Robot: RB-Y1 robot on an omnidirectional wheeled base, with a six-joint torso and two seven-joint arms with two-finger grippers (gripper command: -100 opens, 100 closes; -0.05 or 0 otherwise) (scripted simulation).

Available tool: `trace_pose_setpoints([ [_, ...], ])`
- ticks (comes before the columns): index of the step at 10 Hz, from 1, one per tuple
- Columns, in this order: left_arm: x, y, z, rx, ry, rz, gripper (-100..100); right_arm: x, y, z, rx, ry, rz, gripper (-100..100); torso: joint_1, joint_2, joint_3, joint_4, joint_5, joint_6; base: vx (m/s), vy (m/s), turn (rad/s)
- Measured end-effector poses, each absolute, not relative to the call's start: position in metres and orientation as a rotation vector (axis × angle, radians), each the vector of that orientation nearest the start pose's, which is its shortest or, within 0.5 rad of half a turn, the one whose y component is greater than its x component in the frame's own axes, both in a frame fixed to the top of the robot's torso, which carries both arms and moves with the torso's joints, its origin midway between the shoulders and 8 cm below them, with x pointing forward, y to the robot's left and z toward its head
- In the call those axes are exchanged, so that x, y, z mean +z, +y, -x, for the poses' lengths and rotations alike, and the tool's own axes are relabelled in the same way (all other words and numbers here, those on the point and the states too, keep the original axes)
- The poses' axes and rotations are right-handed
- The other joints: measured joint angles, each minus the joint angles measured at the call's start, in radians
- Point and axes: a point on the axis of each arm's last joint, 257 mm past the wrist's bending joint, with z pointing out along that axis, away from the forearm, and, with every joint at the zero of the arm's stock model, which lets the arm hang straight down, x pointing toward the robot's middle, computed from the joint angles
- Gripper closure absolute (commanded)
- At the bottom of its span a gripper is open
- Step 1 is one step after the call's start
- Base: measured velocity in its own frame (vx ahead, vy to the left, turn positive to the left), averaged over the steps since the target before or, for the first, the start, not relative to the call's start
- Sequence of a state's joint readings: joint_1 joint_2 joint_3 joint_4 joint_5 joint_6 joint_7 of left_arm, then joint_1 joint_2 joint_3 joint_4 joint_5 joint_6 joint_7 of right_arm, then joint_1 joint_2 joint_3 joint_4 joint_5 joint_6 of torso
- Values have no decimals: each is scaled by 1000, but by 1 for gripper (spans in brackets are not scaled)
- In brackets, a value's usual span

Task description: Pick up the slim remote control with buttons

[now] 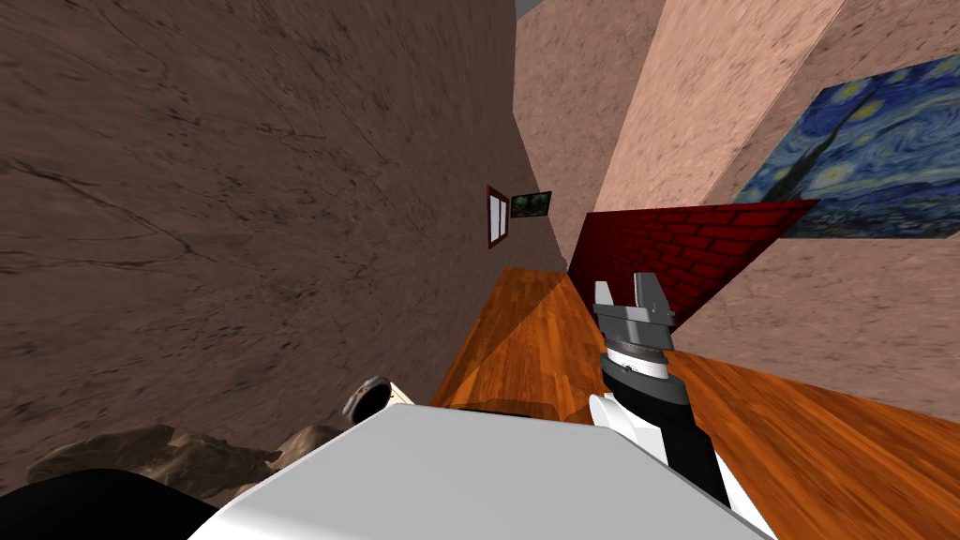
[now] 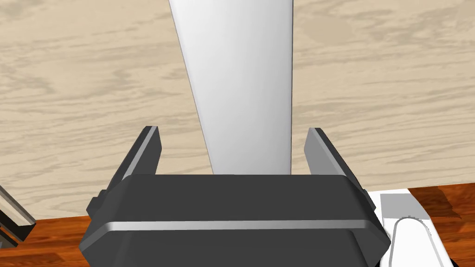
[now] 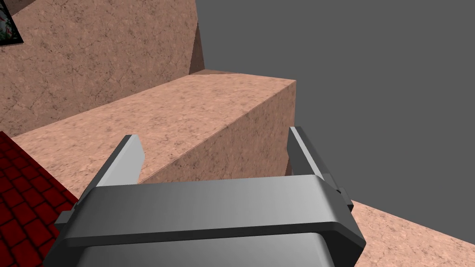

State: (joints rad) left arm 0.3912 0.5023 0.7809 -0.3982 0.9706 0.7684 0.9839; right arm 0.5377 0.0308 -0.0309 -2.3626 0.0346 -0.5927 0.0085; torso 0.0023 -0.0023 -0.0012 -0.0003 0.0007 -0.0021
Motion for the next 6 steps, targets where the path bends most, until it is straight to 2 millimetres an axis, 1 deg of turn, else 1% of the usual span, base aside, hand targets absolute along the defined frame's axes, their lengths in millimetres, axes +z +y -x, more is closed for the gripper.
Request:
trace_pose_setpoints([
  [1, -592, 533, 130, 14, -1603, 2684, 100, 65, -283, -306, 1255, 514, -532, 0, 0, 0, 0, 0, 0, 0, 0, 0, 0],
  [5, -593, 532, 130, 13, -1606, 2684, 100, 65, -283, -306, 1255, 514, -532, 0, 1, 1, 0, 0, 0, -1, 0, 0, 0],
  [6, -593, 532, 129, 13, -1605, 2685, 0, 65, -283, -306, 1255, 514, -532, 0, 0, 1, 0, 0, 0, -1, 0, 0, 0],
])
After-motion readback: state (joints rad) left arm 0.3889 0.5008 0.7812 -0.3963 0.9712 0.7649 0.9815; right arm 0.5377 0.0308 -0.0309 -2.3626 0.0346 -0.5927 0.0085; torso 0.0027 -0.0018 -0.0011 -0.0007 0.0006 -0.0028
